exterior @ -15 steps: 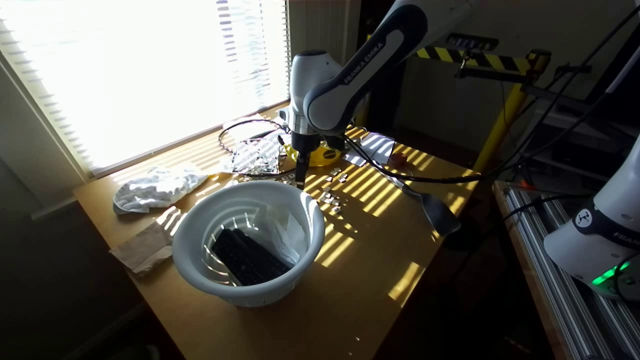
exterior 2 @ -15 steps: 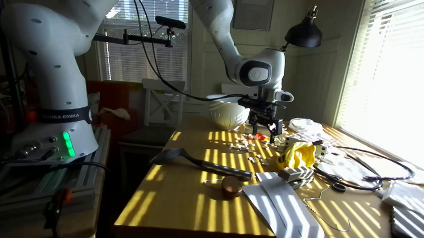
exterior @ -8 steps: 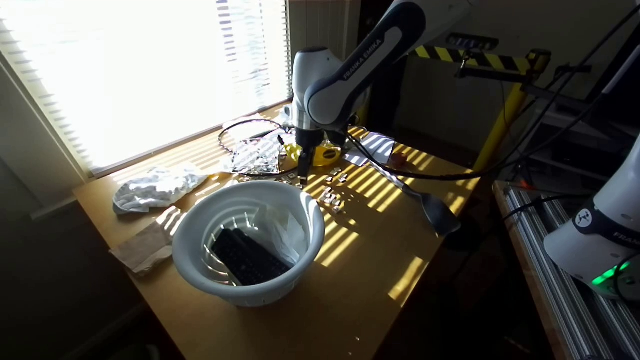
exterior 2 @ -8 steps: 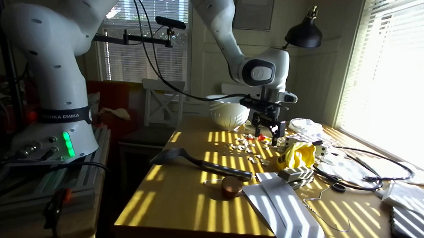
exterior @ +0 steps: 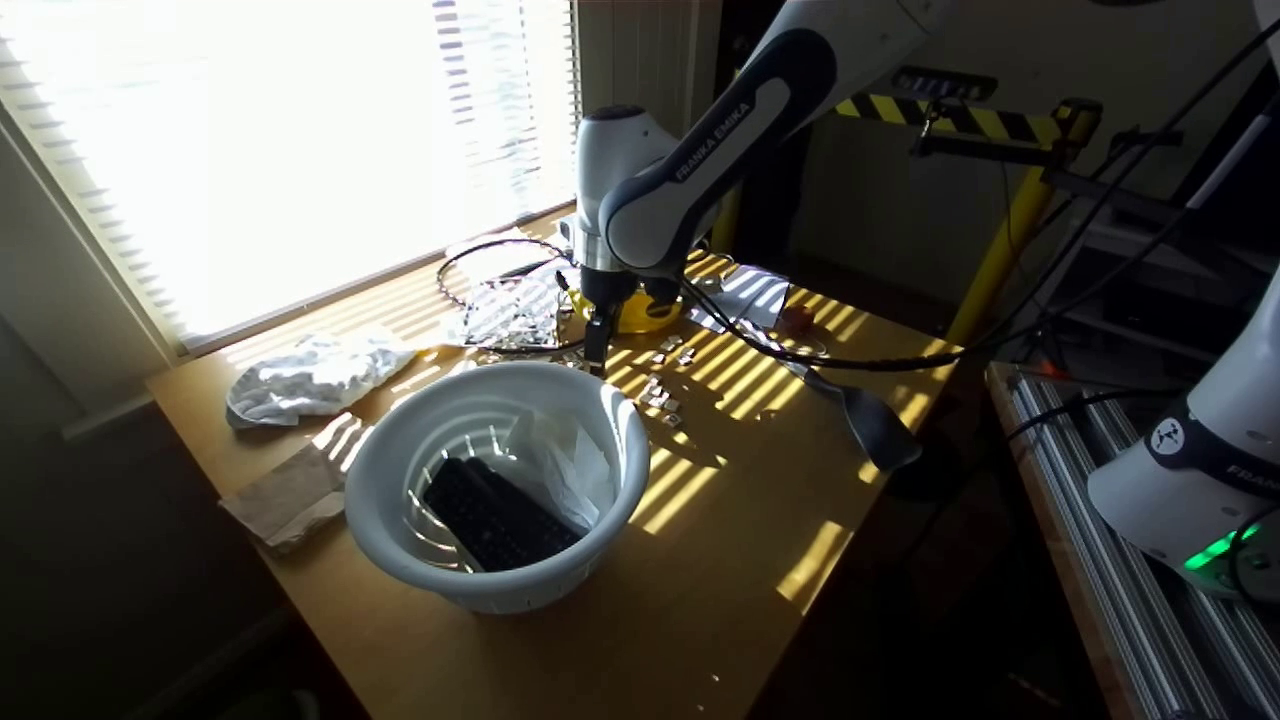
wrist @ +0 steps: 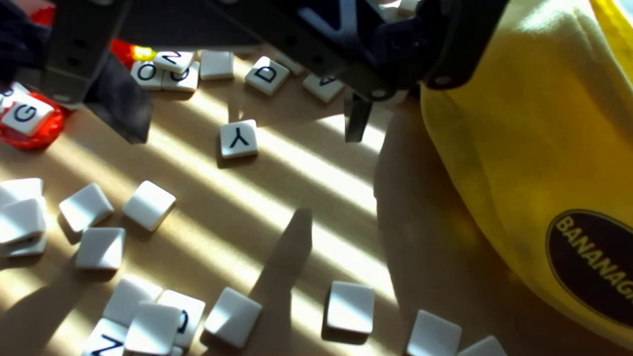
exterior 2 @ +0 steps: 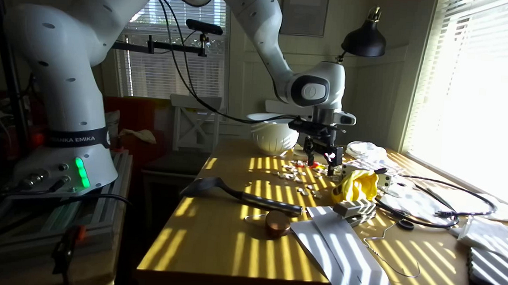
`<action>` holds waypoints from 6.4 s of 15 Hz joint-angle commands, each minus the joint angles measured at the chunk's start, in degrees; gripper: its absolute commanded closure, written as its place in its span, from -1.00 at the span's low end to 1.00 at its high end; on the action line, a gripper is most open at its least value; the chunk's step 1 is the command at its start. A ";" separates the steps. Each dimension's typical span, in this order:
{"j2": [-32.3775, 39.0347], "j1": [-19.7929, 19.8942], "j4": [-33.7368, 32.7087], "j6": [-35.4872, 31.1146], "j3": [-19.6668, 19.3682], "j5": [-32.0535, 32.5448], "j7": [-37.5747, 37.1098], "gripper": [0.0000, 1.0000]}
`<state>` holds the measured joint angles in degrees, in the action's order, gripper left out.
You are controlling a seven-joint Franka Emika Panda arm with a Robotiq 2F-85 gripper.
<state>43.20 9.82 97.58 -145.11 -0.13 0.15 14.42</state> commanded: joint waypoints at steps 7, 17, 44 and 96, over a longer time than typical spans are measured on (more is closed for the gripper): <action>1.06 0.02 -0.61 2.08 -0.49 5.88 5.74 -1.00; 3.39 3.00 -3.29 1.11 3.74 4.28 12.04 -1.00; 5.57 0.96 -5.90 2.55 2.69 3.18 2.99 -0.94; -8.78 14.99 4.21 -3.35 0.88 -17.21 -2.87 0.89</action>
<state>32.96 25.30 105.42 -151.62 1.82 -15.77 12.70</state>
